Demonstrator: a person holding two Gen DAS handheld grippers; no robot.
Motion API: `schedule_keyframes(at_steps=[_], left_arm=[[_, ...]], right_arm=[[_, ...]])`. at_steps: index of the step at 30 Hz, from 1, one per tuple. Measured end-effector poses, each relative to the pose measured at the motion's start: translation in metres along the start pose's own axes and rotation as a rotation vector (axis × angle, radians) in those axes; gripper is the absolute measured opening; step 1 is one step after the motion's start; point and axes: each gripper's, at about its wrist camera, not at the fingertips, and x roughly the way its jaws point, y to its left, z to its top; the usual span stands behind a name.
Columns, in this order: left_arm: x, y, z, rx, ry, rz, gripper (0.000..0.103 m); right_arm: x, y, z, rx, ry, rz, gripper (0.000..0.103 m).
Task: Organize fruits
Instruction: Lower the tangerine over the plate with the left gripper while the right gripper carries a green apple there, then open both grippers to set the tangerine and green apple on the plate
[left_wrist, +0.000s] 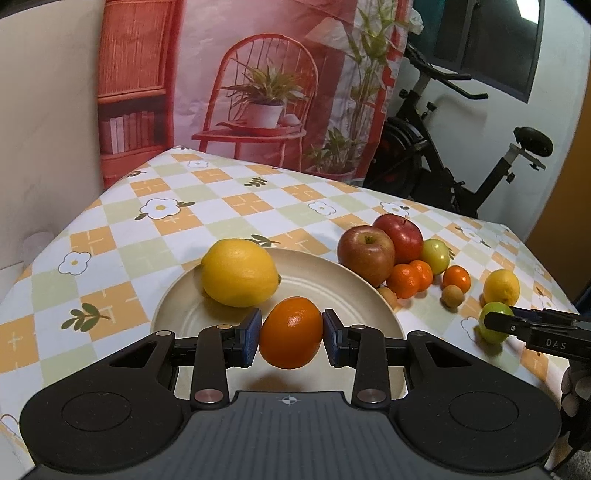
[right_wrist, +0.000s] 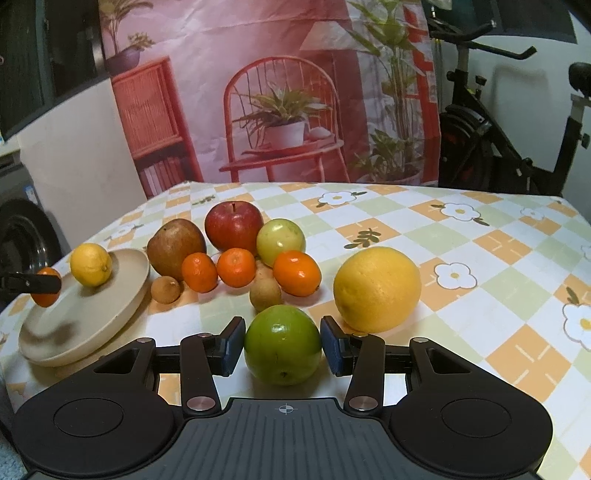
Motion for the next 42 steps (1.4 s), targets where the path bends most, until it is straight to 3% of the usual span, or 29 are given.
schedule_keyframes(at_steps=[9,23,28,34,42], left_arm=[[0.006,0.016,0.0,-0.065,0.01,0.009,0.038],[0.017,0.038,0.016,-0.07,-0.005,0.092,0.038],[0.026,0.052,0.02,-0.072,0.034,0.093,0.038],[0.031,0.044,0.013,-0.004,0.033,0.107,0.038],[0.034,0.055,0.012,-0.051,0.025,0.096,0.037]], right_arm=[[0.002,0.026,0.031,-0.074,-0.021,0.041,0.041],[0.071,0.136,0.081,-0.356,0.047,0.241,0.041],[0.098,0.163,0.076,-0.407,0.086,0.276,0.041],[0.116,0.179,0.068,-0.449,0.103,0.302,0.041],[0.132,0.187,0.063,-0.495,0.124,0.287,0.041]])
